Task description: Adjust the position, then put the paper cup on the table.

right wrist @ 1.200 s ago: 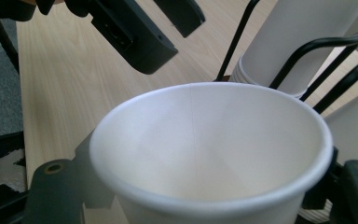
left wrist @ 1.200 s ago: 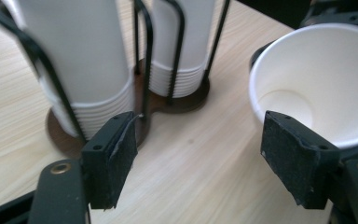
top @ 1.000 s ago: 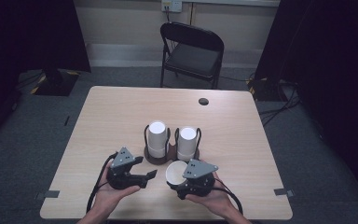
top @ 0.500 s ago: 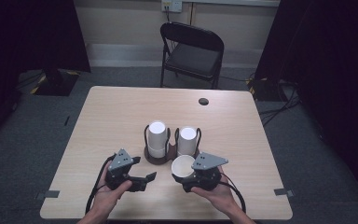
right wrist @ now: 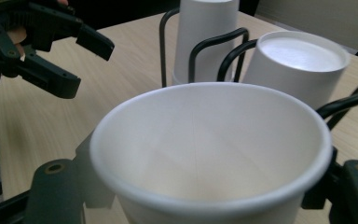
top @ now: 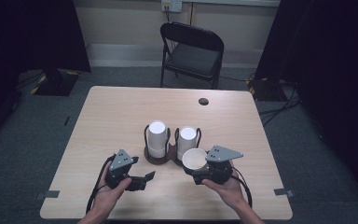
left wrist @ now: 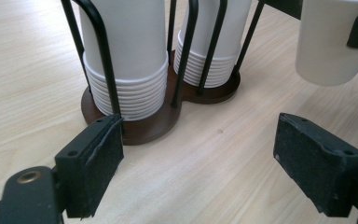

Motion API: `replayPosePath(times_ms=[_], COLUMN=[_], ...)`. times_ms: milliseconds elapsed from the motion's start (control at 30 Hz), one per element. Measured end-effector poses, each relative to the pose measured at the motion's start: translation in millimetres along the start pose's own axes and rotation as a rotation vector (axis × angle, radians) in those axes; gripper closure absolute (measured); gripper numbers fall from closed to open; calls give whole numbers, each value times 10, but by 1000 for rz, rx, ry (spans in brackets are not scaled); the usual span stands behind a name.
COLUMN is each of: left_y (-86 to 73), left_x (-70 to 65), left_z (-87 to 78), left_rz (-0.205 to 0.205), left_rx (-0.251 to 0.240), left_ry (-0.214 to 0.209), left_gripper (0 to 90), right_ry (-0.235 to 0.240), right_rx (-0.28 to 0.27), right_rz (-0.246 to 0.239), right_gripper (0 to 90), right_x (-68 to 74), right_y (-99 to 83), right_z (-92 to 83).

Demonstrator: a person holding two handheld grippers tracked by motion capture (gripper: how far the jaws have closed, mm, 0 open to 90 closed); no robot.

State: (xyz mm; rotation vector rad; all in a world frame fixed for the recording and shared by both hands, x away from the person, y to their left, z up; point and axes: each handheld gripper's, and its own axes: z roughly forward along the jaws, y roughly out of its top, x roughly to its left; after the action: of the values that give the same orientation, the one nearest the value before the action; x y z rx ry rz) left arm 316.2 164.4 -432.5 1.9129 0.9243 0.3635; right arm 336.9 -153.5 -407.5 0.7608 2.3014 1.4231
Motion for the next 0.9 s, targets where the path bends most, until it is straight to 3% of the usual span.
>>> replayPosePath(times_ms=[433,567,667,900], left_y=[-26,-25,-18,-10], left_x=[30,11,-16,-12], left_z=[10,-7,-1,27], left_rz=[-1,25,23,23], left_rx=[-4,-18,-13,-3], left_ry=[9,18,19,29], left_gripper=[158,158,158,158], right_ry=[-75,-100,-129,-178], right_rx=[-68,-69,-80,-76], right_rz=[60,65,87,120], right_gripper=[264,264,264,265], right_x=[-297,-380,-492,-663], right_y=[92,97,112,94], right_z=[-238,-284,-358,-346])
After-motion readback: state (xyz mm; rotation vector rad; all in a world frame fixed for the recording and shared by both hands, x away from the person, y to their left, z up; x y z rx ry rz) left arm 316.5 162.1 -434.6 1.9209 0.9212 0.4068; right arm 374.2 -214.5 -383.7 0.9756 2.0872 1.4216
